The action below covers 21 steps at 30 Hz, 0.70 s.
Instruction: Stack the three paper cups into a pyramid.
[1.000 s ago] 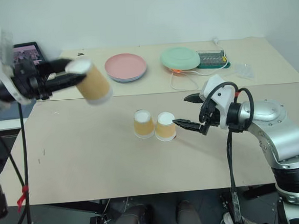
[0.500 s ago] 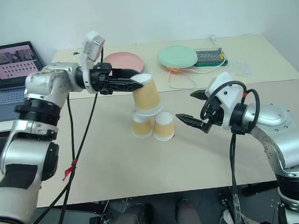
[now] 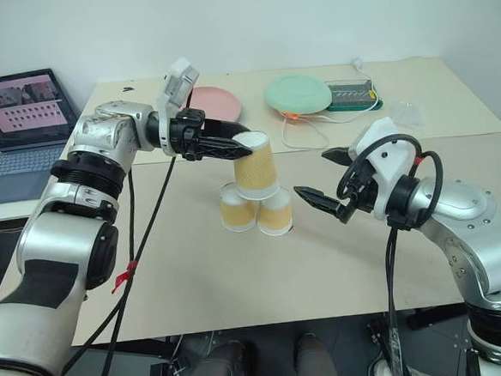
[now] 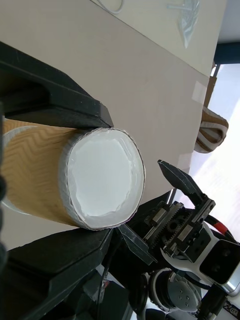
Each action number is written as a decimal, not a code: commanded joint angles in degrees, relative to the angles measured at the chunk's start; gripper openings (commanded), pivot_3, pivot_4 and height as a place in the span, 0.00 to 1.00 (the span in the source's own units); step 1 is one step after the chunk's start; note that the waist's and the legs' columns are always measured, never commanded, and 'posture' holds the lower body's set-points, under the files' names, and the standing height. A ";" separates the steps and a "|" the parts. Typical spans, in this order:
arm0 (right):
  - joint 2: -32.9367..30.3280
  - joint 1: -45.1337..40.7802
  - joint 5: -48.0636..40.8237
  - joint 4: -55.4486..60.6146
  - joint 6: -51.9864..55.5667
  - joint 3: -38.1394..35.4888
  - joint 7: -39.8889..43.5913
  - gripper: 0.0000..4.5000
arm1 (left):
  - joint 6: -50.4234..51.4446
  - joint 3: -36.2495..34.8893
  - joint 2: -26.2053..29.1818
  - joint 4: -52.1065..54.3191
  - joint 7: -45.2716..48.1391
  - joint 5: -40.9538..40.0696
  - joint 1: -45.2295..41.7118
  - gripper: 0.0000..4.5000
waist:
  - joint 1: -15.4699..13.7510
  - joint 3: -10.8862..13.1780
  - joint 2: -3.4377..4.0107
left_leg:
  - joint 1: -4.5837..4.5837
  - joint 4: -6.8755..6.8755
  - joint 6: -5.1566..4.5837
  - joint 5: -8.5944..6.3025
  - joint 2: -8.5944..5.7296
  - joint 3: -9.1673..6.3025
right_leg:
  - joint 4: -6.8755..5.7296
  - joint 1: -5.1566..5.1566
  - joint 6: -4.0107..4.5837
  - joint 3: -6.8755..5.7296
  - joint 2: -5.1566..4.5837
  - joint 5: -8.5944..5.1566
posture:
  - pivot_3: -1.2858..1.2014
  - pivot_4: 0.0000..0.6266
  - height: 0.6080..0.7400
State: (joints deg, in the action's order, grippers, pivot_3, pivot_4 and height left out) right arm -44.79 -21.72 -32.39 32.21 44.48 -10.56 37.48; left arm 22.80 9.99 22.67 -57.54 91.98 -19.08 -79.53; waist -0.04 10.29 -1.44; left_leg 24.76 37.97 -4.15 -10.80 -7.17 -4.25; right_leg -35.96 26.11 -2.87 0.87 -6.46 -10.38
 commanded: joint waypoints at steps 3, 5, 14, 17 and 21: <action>-0.95 -0.83 -1.04 1.40 -0.33 -2.11 -0.49 1.00 | -1.31 0.24 0.48 1.39 0.52 0.22 -1.00 0.60 | 0.02 0.00 0.00 | 0.00 0.02 0.00 0.00 0.00 0.00 | -0.02 0.00 0.00 0.00 0.00 0.00 | 0.52 0.24 0.83; -1.11 -1.09 -1.13 1.09 -0.50 -1.93 -0.27 1.00 | -1.74 0.56 0.70 1.65 0.52 0.48 -0.47 0.60 | 0.01 0.00 0.00 | 0.00 0.03 0.00 0.00 0.00 0.00 | -0.02 0.00 0.00 0.00 0.00 0.00 | 0.52 0.24 0.83; -1.25 -1.30 -1.58 0.59 -0.79 -2.10 0.37 1.00 | -2.94 1.12 1.04 2.27 0.52 1.56 0.75 0.60 | 0.03 0.00 0.00 | 0.00 0.08 -0.01 0.00 0.00 0.01 | -0.06 0.00 0.00 0.01 0.01 0.00 | 0.52 0.24 0.83; -1.24 -1.55 -1.70 0.44 -0.88 -1.98 0.39 1.00 | -3.84 0.64 0.84 1.73 0.52 2.48 0.76 0.81 | 0.02 0.00 0.00 | 0.00 0.09 -0.01 0.00 -0.01 0.01 | -0.06 0.00 0.00 0.01 0.01 0.00 | 0.52 0.24 0.83; -1.17 -1.64 -2.20 0.54 -0.94 -1.91 0.57 1.00 | -4.46 0.31 0.61 1.43 0.52 3.19 0.78 0.98 | 0.02 0.00 0.00 | 0.00 0.10 -0.01 -0.01 -0.01 0.01 | -0.07 -0.01 0.00 0.01 0.01 0.00 | 0.52 0.24 0.83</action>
State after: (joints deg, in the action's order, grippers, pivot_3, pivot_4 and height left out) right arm -45.25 -22.00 -33.96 31.93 44.46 -10.56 37.75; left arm 19.46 11.21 22.97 -57.03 92.03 -16.20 -78.31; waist -0.02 10.28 -1.44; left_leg 24.77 38.07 -4.16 -10.80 -7.17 -4.24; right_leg -36.03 26.10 -2.87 0.88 -6.45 -10.38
